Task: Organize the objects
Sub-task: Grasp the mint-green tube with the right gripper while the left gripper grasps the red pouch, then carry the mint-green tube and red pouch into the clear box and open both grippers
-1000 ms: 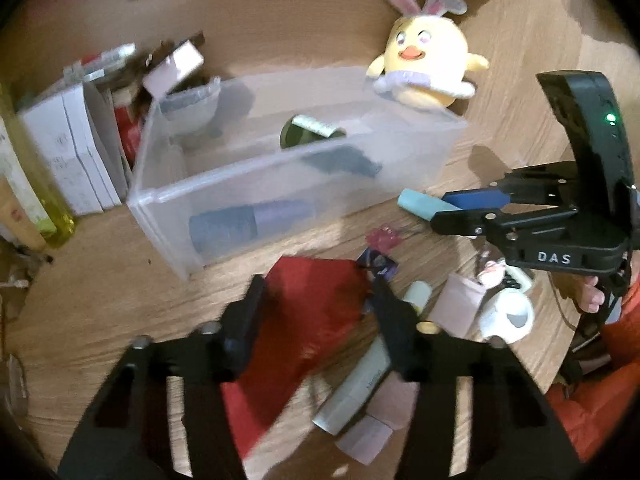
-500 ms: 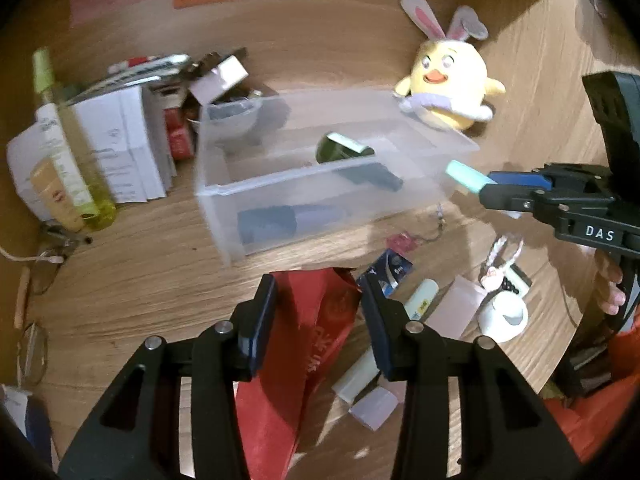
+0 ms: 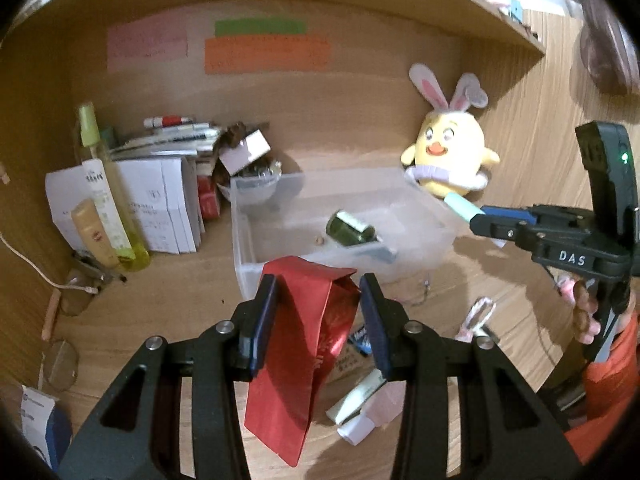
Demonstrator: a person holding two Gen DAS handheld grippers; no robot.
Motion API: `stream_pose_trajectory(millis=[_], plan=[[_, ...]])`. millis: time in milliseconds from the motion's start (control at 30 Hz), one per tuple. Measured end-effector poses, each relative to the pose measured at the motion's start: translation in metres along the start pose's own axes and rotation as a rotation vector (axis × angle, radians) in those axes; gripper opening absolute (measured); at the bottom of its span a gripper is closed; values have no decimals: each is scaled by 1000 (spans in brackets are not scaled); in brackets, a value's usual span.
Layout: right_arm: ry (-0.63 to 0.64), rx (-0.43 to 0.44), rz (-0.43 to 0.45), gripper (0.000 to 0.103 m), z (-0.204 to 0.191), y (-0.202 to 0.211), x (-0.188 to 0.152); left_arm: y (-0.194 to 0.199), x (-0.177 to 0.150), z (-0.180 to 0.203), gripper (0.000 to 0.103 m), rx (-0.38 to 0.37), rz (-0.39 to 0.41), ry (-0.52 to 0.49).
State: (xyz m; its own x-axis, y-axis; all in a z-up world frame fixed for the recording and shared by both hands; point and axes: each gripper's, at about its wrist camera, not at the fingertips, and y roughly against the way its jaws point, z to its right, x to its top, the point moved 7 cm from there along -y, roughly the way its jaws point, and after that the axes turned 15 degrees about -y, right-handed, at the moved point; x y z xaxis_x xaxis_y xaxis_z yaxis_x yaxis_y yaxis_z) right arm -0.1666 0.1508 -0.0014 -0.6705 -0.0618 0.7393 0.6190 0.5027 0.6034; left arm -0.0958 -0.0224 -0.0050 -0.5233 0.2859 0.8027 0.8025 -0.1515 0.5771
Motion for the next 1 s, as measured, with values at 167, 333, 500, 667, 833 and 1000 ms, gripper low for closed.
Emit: stream_pose_trajectory(millis=[167,333,500,667,833,1000], plan=[[2,2,27,23,0,1,12,6,15,-3,41,25,33,-3],[-3,8,48,23,0,-1,23,7,33,-7,41,52,62,-13],[7,7,60,23,0,-4,32,0,47,-7,41,81,72,-29],[8,7,67,23,0,-11,43,-14,60,-7,42,91,71,-29],[13,7,60,23,-2,-22,50,-28,72,-7,41,88,65,-23],[22,0,50,23,-3,-33,56,-38,84,-9,42,101,69,-16]])
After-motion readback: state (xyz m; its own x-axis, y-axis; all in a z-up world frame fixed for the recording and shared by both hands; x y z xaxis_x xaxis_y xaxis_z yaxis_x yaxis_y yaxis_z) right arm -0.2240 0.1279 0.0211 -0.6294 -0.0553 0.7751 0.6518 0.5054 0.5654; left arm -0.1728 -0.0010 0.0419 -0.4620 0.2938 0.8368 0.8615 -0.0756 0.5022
